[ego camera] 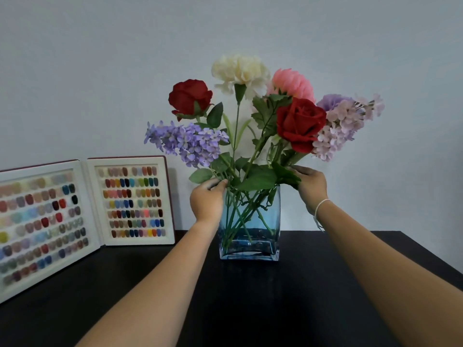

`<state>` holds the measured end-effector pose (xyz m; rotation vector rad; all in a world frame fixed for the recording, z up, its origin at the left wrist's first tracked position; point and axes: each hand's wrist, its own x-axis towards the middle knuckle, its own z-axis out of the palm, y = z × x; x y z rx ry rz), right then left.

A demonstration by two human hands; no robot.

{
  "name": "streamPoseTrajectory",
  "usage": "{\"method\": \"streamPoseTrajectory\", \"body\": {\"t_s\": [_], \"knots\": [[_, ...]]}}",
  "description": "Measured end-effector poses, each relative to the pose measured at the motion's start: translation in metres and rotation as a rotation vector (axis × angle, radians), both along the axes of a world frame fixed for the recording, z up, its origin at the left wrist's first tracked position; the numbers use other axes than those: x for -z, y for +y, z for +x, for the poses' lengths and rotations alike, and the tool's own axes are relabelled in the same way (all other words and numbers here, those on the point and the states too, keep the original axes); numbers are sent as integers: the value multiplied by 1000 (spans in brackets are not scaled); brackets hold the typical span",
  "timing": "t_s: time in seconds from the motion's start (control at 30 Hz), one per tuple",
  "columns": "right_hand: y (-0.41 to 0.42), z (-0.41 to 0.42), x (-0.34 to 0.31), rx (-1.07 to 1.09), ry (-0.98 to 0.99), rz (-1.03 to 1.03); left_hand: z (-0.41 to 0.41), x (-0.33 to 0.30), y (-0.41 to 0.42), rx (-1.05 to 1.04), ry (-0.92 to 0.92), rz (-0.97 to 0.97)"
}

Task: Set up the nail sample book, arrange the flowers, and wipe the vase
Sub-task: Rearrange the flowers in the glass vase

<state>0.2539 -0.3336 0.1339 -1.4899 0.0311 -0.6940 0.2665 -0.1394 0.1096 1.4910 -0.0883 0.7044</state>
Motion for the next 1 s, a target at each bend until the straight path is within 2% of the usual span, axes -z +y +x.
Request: {"method": "streamPoseTrajectory", "body": {"t_s": [0.47,0.8,0.9,1.0], "knots": [[-3,-2,4,-10,11,12,-9,5,-2,83,76,-220],[-2,-1,4,-18,-6,32,-3,6,-3,39,25,-55],[-1,-1,3,-22,-9,23,-8,1,-2,98,17,-112],[-1,-2,3,-20,-13,17,-13,-3,-2,180,-8,-252]]}}
